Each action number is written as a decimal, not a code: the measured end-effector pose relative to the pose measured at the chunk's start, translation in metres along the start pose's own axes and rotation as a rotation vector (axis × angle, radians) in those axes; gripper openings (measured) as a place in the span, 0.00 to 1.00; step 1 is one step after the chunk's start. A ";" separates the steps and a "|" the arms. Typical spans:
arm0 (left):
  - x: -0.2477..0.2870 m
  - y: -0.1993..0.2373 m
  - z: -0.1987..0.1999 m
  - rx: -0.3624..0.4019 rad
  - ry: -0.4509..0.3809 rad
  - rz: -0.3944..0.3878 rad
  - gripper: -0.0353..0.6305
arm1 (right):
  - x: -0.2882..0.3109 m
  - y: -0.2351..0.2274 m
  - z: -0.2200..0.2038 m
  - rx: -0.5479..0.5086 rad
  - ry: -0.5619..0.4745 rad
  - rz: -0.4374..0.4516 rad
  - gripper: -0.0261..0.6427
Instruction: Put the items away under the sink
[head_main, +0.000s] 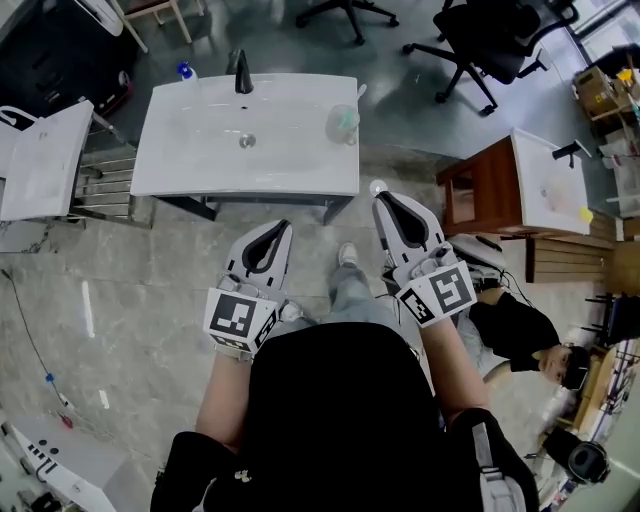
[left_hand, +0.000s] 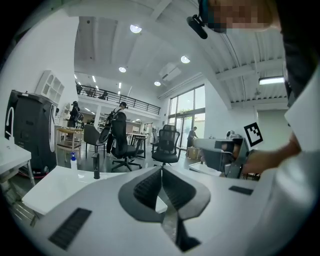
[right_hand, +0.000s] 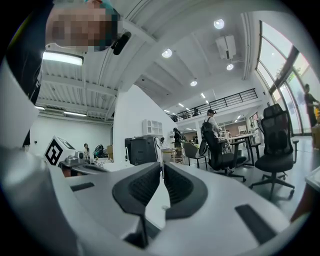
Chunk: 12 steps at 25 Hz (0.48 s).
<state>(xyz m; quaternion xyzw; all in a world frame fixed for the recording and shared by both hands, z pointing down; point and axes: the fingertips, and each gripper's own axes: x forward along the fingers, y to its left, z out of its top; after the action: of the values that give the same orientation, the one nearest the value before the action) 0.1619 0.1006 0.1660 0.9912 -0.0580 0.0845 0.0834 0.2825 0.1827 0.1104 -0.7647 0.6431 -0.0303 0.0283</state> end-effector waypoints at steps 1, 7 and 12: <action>0.009 0.000 -0.001 -0.001 0.007 0.011 0.09 | 0.004 -0.010 -0.002 0.010 0.002 0.008 0.10; 0.067 0.003 -0.007 -0.005 0.046 0.083 0.09 | 0.038 -0.071 -0.015 0.049 0.030 0.088 0.10; 0.120 0.008 -0.018 -0.020 0.083 0.130 0.09 | 0.070 -0.118 -0.033 0.083 0.069 0.155 0.10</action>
<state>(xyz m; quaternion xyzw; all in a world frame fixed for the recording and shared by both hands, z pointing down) 0.2755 0.0838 0.2064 0.9802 -0.1195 0.1300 0.0897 0.4076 0.1338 0.1536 -0.7091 0.6993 -0.0811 0.0402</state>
